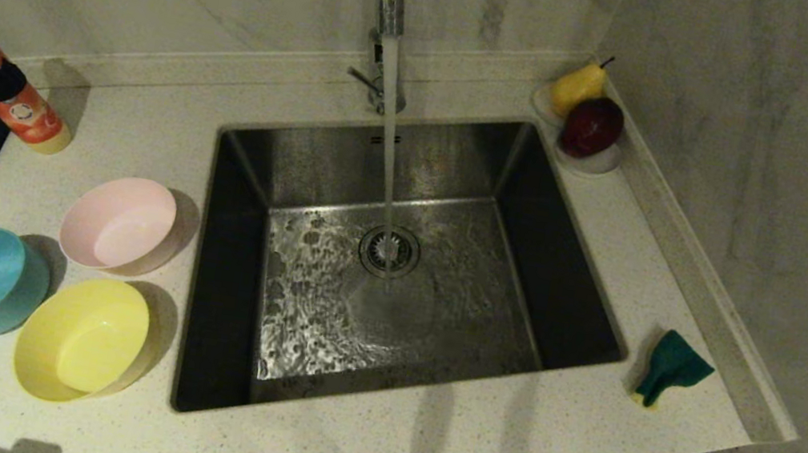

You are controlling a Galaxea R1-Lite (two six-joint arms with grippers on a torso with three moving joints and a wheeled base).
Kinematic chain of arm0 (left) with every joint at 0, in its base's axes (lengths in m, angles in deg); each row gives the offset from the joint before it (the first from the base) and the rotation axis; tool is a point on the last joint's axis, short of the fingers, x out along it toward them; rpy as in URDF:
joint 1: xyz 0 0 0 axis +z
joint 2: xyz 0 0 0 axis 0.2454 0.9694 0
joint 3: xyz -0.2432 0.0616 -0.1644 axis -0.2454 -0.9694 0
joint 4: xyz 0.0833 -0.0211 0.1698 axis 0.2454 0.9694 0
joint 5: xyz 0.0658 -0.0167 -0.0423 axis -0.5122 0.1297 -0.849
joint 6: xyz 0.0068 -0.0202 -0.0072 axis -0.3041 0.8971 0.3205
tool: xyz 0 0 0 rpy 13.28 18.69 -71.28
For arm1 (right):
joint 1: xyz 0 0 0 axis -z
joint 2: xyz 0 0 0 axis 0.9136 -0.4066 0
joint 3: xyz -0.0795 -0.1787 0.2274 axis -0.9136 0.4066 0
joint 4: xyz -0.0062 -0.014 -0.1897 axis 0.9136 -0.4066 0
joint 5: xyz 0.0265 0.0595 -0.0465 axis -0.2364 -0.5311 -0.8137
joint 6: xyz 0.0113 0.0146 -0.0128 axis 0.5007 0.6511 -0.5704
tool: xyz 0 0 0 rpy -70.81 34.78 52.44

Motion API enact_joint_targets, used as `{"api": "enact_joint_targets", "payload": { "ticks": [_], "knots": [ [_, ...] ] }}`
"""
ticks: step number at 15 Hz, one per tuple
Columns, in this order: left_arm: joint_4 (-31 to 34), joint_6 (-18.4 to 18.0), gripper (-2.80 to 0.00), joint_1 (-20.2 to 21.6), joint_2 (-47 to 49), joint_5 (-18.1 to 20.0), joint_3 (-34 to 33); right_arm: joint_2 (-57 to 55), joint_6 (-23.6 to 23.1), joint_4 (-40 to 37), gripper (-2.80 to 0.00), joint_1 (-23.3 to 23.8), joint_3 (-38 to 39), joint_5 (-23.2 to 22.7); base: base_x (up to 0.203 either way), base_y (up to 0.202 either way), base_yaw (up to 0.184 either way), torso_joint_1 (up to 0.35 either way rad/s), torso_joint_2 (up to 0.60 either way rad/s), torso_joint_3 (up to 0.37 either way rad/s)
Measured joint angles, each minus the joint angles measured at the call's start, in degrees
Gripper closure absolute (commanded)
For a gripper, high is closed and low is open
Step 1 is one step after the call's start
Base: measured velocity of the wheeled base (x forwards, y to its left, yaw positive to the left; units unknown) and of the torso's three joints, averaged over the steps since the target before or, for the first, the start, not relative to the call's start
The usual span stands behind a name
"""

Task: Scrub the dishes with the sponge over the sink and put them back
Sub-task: Pick up a bowl and the sponge

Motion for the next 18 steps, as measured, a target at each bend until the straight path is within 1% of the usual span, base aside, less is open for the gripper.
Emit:
{"api": "enact_joint_targets", "payload": {
  "ticks": [3,6,7,8,9,11,13,15,16,18],
  "knots": [
    [0.0,0.0,0.0,0.0,0.0,0.0,0.0,0.0,-0.7,0.0,0.0,0.0,0.0,0.0,0.0,0.0,0.0,0.0,0.0,0.0],
    [0.0,0.0,0.0,0.0,0.0,0.0,0.0,0.0,-1.1,-0.8,0.0,0.0,-1.5,1.3,0.0,0.0,0.0,0.0,0.0,0.0],
    [0.1,0.0,0.0,0.0,0.0,0.0,0.0,-0.1,-1.3,-1.7,0.0,0.1,-3.6,1.8,0.0,0.0,0.0,0.0,0.0,0.0],
    [0.0,0.0,0.0,0.0,0.0,0.0,0.0,-0.5,-1.4,-2.2,0.0,0.1,-7.8,1.3,0.0,0.0,0.0,0.0,0.0,0.0],
    [0.0,0.0,0.0,0.0,0.0,0.0,0.0,-1.2,-1.6,-3.9,0.0,0.1,-12.1,-0.2,0.0,0.0,0.0,0.0,0.0,0.0],
    [0.1,0.0,0.0,0.0,0.0,0.0,0.0,-4.2,-3.2,-9.2,0.0,0.1,-20.7,-5.2,0.0,0.0,0.0,0.0,0.0,0.0],
    [0.1,0.0,0.0,0.0,0.0,0.0,0.0,-9.9,-6.5,-15.6,0.0,1.0,-28.6,-11.0,0.0,0.0,0.0,0.0,0.0,0.0],
    [0.1,0.0,0.0,0.0,0.0,0.0,0.0,-16.8,-8.1,-19.2,0.0,2.1,-35.3,-16.1,0.0,0.0,0.0,0.0,0.0,0.0],
    [0.1,0.0,0.0,0.0,0.0,0.0,0.0,-20.3,-8.5,-20.0,0.0,2.4,-37.8,-17.6,0.0,0.0,0.0,0.0,0.0,0.0],
    [0.1,0.0,0.0,0.0,0.0,0.0,0.0,-28.3,-9.5,-20.6,0.0,2.6,-41.2,-19.0,0.0,0.0,0.0,0.0,0.0,0.0]
  ]
}}
